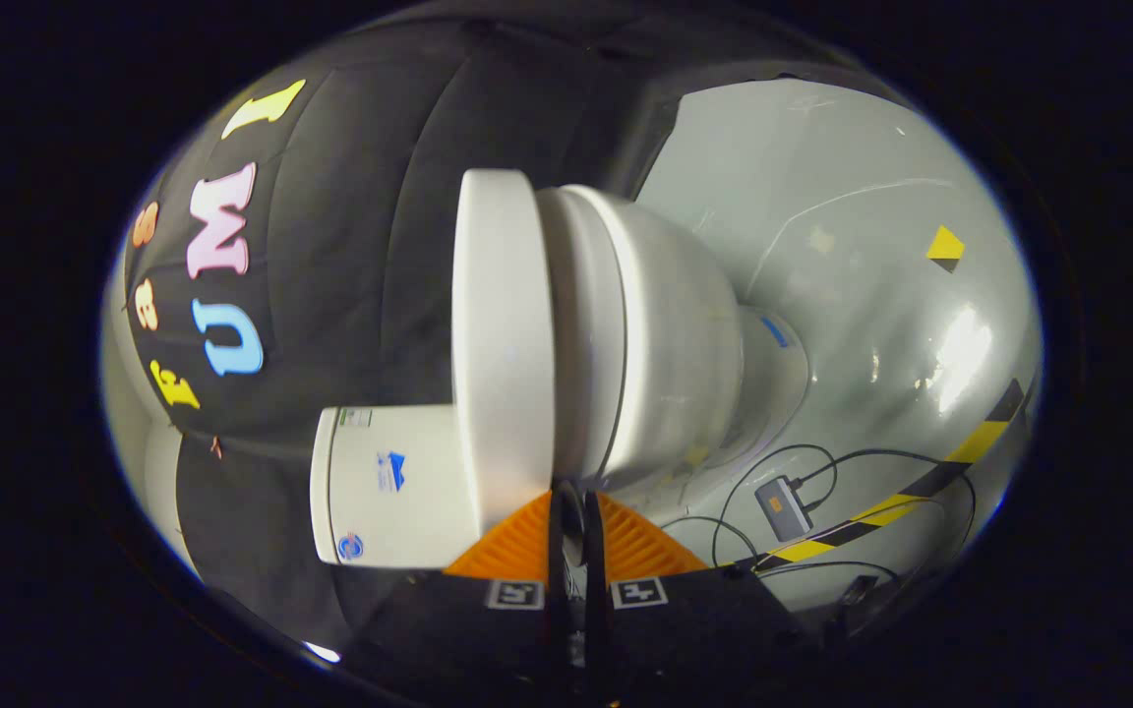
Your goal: Open the toilet lid.
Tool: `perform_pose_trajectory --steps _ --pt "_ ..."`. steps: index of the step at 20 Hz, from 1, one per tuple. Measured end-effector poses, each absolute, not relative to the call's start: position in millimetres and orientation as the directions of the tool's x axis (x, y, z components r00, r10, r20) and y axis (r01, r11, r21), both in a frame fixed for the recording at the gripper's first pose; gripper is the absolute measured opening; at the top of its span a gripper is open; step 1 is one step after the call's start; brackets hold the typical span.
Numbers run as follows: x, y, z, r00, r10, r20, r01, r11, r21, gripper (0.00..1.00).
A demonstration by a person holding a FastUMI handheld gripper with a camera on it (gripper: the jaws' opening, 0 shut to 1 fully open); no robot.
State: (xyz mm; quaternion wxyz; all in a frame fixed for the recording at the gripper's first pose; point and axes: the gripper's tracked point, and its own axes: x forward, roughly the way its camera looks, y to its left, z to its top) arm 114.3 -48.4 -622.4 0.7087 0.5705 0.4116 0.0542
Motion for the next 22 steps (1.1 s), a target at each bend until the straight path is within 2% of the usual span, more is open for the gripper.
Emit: perform_pose_trajectory --steps 1,3,5,9,14,22 --pt "112 -49 -621 0.656 0.541 -0.525 0.367 0.379 0.849 0.14" --pt "107 -46 -615 0.657 0.523 -0.542 0.367 0.406 0.837 0.14" --pt "107 -46 -612 0.632 0.479 -0.609 0.413 0.456 0.788 0.10" --pt "109 -42 -582 0.618 0.392 -0.681 0.409 0.579 0.705 0.13" --pt "112 -29 -534 0.629 0.268 -0.730 0.392 0.701 0.596 0.10" --pt "117 10 -461 0.679 0.070 -0.730 0.355 0.840 0.410 0.10"
